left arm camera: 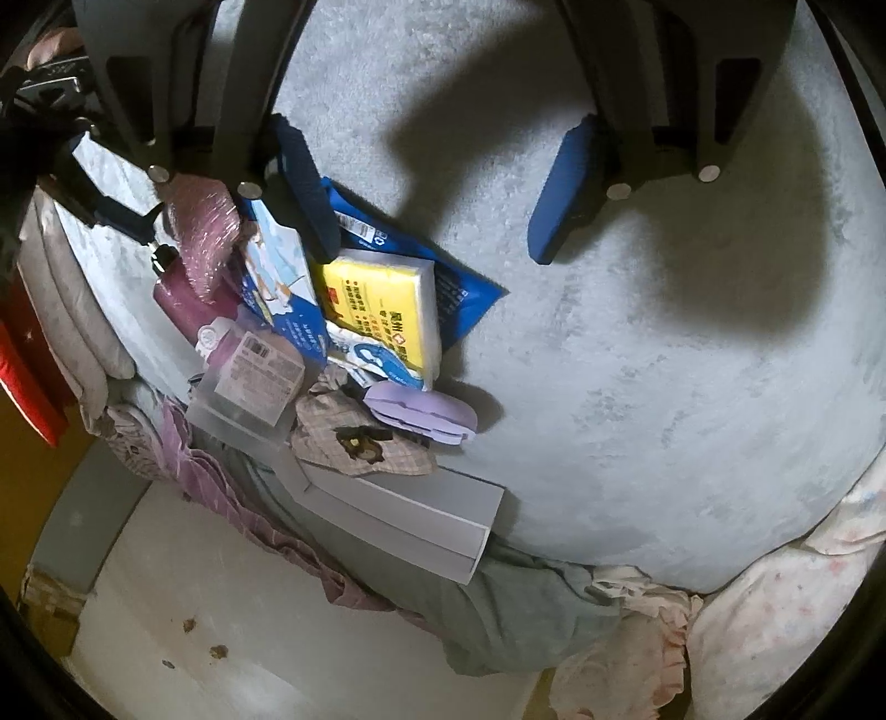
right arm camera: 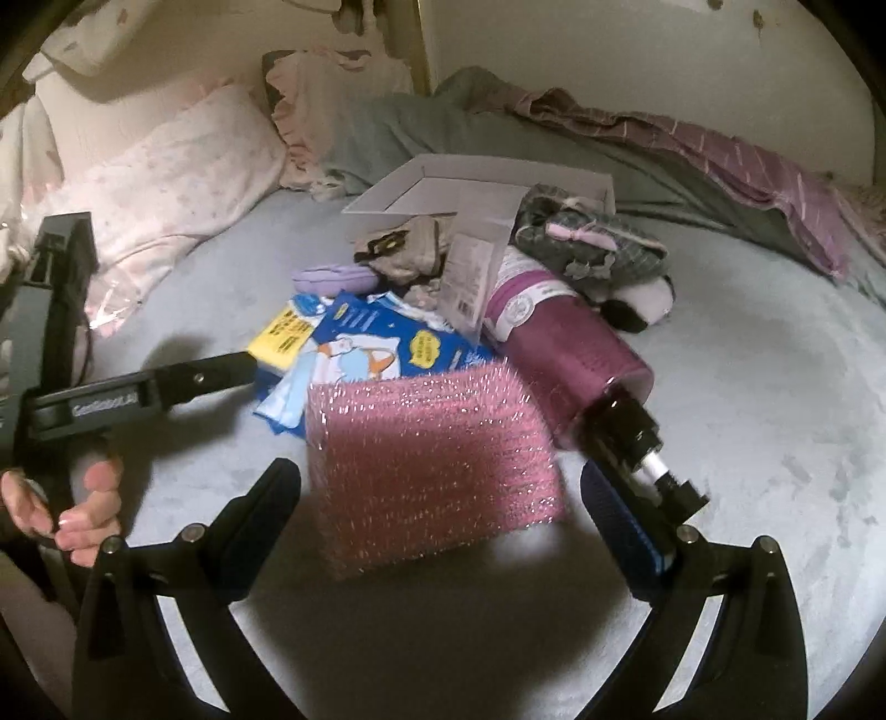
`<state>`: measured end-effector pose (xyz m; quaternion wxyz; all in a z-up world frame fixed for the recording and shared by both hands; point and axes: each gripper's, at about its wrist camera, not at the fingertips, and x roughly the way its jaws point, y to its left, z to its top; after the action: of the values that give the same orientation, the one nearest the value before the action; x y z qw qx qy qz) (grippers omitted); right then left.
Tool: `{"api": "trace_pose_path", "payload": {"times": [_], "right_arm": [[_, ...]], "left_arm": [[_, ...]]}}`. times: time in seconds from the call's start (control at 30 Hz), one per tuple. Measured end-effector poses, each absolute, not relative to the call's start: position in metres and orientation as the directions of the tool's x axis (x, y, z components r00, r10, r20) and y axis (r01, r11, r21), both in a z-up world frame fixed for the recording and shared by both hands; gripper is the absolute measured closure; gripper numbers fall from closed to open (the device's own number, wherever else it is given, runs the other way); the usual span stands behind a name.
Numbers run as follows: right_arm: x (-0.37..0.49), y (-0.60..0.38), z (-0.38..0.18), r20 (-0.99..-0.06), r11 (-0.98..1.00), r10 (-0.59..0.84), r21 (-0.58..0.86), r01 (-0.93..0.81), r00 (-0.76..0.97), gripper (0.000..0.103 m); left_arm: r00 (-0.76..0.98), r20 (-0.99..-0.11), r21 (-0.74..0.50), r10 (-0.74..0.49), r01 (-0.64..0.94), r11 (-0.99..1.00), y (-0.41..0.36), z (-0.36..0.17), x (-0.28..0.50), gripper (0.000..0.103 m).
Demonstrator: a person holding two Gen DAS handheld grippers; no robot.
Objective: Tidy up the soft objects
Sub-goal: 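Grasp pink glittery pad with right tool while left tool grasps yellow package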
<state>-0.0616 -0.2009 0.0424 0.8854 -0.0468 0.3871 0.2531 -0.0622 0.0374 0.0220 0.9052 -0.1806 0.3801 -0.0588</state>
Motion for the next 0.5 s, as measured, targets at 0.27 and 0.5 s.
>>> {"api": "trace_pose_path", "payload": {"times": [0.27, 0.5], "right_arm": [[-0.035, -0.22, 0.035, -0.736, 0.861, 0.453, 0.214, -0.462, 0.503, 0.002], [-0.018, -0.209, 0.017, -0.783, 0.845, 0.455, 0.229, -0.484, 0.425, 0.002]], "left_arm": [[0.684, -0.651, -0.462, -0.33, -0.013, 0.887, 0.045, 0.029, -0.042, 0.058], [0.599, -0.739, -0.405, -0.309, -0.029, 0.914, 0.028, 0.024, -0.016, 0.079]]}}
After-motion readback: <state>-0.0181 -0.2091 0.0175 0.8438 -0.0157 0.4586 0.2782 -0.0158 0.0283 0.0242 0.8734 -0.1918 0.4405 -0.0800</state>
